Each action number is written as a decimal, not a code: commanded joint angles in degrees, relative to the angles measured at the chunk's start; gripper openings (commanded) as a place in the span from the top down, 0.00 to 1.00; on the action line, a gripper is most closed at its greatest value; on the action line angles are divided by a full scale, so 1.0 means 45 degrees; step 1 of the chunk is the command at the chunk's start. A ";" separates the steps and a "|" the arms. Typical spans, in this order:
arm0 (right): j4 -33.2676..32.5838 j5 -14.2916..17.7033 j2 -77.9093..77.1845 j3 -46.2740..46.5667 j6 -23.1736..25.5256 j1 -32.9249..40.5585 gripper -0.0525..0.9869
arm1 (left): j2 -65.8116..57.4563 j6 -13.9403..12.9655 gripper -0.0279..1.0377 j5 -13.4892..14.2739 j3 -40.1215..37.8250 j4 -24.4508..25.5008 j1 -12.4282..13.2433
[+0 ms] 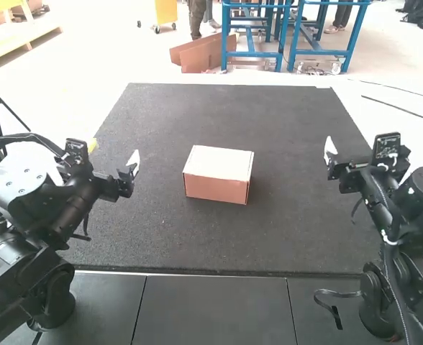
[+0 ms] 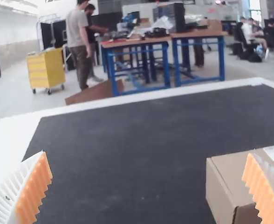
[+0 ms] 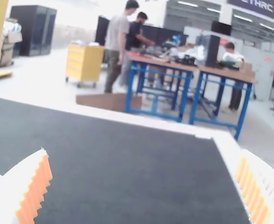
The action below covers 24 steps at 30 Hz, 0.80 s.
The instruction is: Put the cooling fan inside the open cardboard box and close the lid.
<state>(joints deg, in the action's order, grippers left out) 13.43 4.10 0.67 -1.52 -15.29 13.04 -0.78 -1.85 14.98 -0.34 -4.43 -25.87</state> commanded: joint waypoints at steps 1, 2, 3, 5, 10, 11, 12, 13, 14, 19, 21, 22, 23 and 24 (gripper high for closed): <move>0.0062 -0.0012 -0.0168 0.0318 -0.0001 -0.0202 0.08 | 0.0172 0.0606 0.06 -0.0068 0.0075 0.0866 0.0104; -0.0446 0.0027 -0.0168 0.0318 0.0097 -0.0202 0.08 | 0.0172 0.0742 0.06 0.0147 0.0075 0.1140 0.0162; -0.0973 0.0046 -0.0187 0.0318 0.0194 -0.0202 0.08 | 0.0172 0.0938 0.06 0.0381 0.0095 0.1218 0.0260; -0.1500 0.0085 -0.0168 0.0318 0.0800 -0.0202 0.08 | 0.0172 0.1153 0.06 0.0538 0.0095 0.1335 0.0631; -0.2321 0.0222 -0.0187 0.0318 0.2089 -0.0221 0.08 | 0.0172 0.1407 0.06 0.0538 0.0095 0.1452 0.2194; -0.2496 0.0242 -0.0187 0.0318 0.2421 -0.0261 0.08 | 0.0192 0.1407 0.06 0.0538 0.0095 0.1452 0.2545; -0.2594 0.0242 -0.0187 0.0318 0.2675 -0.0300 0.08 | 0.0172 0.1407 0.06 0.0538 0.0095 0.1433 0.2897; -0.2672 0.0281 -0.0187 0.0318 0.2890 -0.0358 0.08 | 0.0172 0.1426 0.06 0.0538 0.0095 0.1413 0.3248; -0.2731 0.0300 -0.0187 0.0318 0.3105 -0.0417 0.08 | 0.0172 0.1426 0.06 0.0538 0.0095 0.1394 0.3561; -0.2985 0.0339 -0.0207 0.0338 0.3319 -0.1061 0.08 | 0.0172 0.1485 0.06 0.0538 0.0114 0.1355 0.4752; -0.3043 0.0339 -0.0187 0.0338 0.3319 -0.1413 0.08 | 0.0172 0.1485 0.06 0.0538 0.0114 0.1355 0.4909; -0.3063 0.0339 -0.0207 0.0338 0.3417 -0.1628 0.08 | 0.0172 0.1485 0.06 0.0518 0.0114 0.1374 0.4909; -0.3102 0.0339 -0.0187 0.0357 0.3417 -0.1823 0.08 | 0.0172 0.1465 0.06 0.0518 0.0114 0.1394 0.4850; -0.3141 0.0339 -0.0187 0.0357 0.3437 -0.2038 0.08 | 0.0172 0.1387 0.06 0.0518 0.0114 0.1413 0.4772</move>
<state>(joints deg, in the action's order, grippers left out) 0.16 4.56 0.67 -0.19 -1.39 6.13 -0.78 4.21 16.78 -0.34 2.15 -4.23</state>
